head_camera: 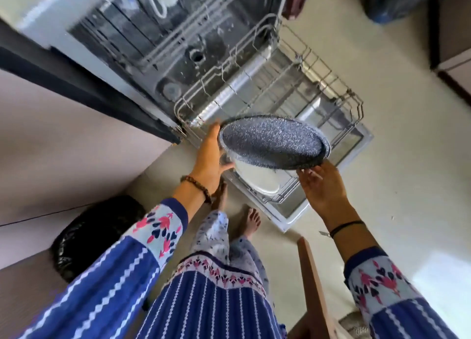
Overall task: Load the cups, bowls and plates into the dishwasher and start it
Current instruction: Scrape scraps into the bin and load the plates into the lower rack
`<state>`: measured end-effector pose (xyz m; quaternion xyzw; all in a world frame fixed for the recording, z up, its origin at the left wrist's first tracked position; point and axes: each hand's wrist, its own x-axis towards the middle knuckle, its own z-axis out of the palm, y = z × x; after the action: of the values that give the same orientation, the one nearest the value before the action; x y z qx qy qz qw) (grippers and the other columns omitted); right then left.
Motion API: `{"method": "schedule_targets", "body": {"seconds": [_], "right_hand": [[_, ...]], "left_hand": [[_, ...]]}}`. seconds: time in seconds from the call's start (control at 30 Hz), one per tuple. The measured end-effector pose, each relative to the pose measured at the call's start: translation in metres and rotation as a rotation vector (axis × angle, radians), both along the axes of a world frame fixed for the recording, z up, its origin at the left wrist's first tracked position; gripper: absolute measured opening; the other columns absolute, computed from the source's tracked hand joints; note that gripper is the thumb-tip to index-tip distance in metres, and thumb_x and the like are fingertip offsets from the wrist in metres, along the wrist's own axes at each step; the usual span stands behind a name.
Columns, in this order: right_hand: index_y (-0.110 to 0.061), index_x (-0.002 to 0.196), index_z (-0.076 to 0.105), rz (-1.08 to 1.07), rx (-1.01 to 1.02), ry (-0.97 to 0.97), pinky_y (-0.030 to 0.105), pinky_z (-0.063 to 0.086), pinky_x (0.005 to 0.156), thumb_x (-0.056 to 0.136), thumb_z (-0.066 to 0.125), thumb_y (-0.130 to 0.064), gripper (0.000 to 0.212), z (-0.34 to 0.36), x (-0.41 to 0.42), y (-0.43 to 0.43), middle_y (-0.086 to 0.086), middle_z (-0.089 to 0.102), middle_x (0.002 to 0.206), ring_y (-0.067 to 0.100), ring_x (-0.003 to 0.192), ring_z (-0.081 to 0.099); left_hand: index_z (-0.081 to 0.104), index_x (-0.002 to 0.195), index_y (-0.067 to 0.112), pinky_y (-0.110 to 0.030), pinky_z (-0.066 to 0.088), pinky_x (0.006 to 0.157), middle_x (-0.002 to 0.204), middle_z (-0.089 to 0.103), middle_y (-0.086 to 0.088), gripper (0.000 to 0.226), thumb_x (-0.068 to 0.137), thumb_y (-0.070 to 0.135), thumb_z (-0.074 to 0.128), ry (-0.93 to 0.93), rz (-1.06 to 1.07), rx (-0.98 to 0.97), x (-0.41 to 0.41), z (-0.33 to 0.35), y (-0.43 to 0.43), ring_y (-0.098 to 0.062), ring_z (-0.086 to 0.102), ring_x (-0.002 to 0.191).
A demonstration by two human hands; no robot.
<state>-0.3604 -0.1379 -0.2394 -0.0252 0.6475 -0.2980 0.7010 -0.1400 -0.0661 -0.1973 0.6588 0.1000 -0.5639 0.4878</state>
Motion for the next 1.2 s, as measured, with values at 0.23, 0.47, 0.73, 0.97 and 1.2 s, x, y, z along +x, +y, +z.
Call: {"method": "schedule_targets", "body": {"seconds": [0.23, 0.47, 0.73, 0.97, 1.2], "right_hand": [[-0.011, 0.087, 0.056, 0.056, -0.027, 0.2, 0.017, 0.054, 0.071, 0.099, 0.047, -0.002, 0.017, -0.082, -0.041, -0.008, -0.003, 0.069, 0.066, 0.009, 0.072, 0.064], [-0.006, 0.078, 0.074, 0.124, 0.043, 0.351, 0.019, 0.053, 0.059, 0.084, 0.071, 0.001, 0.01, -0.13, -0.031, 0.012, 0.006, 0.073, 0.078, 0.016, 0.068, 0.069], [-0.013, 0.076, 0.077, 0.237, 0.06, 0.451, 0.04, 0.057, 0.086, 0.082, 0.07, -0.002, 0.014, -0.163, -0.03, 0.038, 0.012, 0.074, 0.086, 0.025, 0.083, 0.065], [-0.022, 0.075, 0.077, 0.381, 0.066, 0.529, 0.046, 0.058, 0.093, 0.084, 0.063, 0.001, 0.029, -0.174, -0.036, 0.039, 0.007, 0.076, 0.088, 0.028, 0.09, 0.071], [-0.023, 0.079, 0.077, 0.476, 0.03, 0.54, 0.04, 0.06, 0.087, 0.087, 0.064, -0.001, 0.027, -0.177, -0.032, 0.037, 0.004, 0.076, 0.087, 0.025, 0.088, 0.07]], "left_hand": [[0.063, 0.102, 0.009, -0.029, 0.055, 0.084, 0.092, 0.058, -0.009, 0.018, 0.097, 0.011, 0.046, 0.116, -0.035, -0.052, -0.006, -0.086, -0.05, -0.017, 0.057, 0.086], [0.059, 0.095, 0.022, -0.029, 0.035, 0.067, 0.094, 0.052, -0.004, 0.026, 0.074, 0.006, 0.058, -0.192, -0.467, 0.15, -0.004, -0.144, -0.057, -0.017, 0.046, 0.086], [0.067, 0.091, 0.027, -0.033, 0.044, 0.083, 0.098, 0.063, 0.0, 0.031, 0.063, 0.014, 0.063, -0.235, -0.596, 0.246, 0.004, -0.181, -0.048, -0.018, 0.056, 0.091], [0.067, 0.12, 0.007, -0.038, 0.045, 0.105, 0.126, 0.062, -0.009, 0.043, 0.078, 0.001, 0.064, -0.297, -0.68, 0.252, -0.003, -0.204, -0.05, -0.023, 0.056, 0.117], [0.071, 0.105, 0.014, -0.044, 0.046, 0.105, 0.117, 0.066, -0.007, 0.021, 0.086, 0.011, 0.065, -0.304, -0.718, 0.265, 0.003, -0.208, -0.05, -0.022, 0.06, 0.111]]}}
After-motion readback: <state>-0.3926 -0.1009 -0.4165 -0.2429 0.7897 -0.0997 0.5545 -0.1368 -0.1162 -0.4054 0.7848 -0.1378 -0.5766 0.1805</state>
